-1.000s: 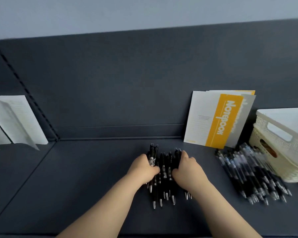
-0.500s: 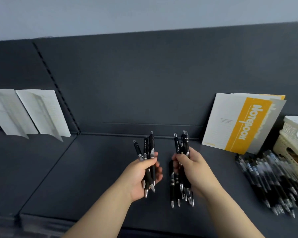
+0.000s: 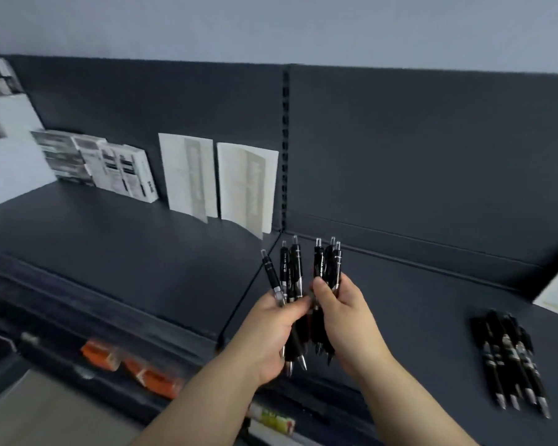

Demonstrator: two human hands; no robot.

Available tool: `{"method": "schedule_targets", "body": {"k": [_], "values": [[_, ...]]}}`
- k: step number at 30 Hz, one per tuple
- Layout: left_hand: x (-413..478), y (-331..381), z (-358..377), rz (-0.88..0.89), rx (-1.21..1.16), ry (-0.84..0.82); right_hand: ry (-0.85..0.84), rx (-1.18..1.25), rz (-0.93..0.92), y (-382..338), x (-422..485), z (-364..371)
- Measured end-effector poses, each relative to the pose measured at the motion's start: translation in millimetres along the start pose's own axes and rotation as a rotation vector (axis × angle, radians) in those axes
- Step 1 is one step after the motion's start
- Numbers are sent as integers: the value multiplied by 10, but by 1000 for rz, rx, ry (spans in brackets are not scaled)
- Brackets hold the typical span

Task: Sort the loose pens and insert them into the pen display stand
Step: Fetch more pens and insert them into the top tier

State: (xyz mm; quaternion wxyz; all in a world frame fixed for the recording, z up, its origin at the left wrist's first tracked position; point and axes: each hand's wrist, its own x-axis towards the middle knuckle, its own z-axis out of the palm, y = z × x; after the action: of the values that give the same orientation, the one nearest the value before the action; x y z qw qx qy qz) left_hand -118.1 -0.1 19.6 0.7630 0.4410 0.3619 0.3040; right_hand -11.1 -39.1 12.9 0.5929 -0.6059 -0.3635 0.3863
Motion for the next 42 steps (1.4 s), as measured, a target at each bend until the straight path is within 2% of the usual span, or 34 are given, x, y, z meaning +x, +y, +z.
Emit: {"method": "schedule_targets", "body": {"k": [9, 13, 20, 23, 28, 31, 38, 42], "values": [[-494, 637, -1851, 96, -59, 114, -251, 107, 55, -61, 32, 2108], [-666, 858, -2538, 103, -89, 138, -359, 48, 37, -77, 58, 2830], [-688, 1039, -3511, 137, -201, 301, -624, -24, 16, 24, 302, 3807], [-605, 1169, -3881, 162, -193, 405, -639, -4, 1, 73, 535, 4223], [-386, 1517, -4489, 211, -215, 614, -532, 14, 14, 82, 1110, 4975], [-262, 1743, -4835, 216, -237, 702, -591, 11, 45, 31, 1407, 5396], [-151, 2145, -5602, 274, -297, 786, -732, -93, -23, -16, 1753, 6271], [-72, 2399, -6150, 313, -326, 765, -713, -169, -123, -78, 1945, 6735]]}}
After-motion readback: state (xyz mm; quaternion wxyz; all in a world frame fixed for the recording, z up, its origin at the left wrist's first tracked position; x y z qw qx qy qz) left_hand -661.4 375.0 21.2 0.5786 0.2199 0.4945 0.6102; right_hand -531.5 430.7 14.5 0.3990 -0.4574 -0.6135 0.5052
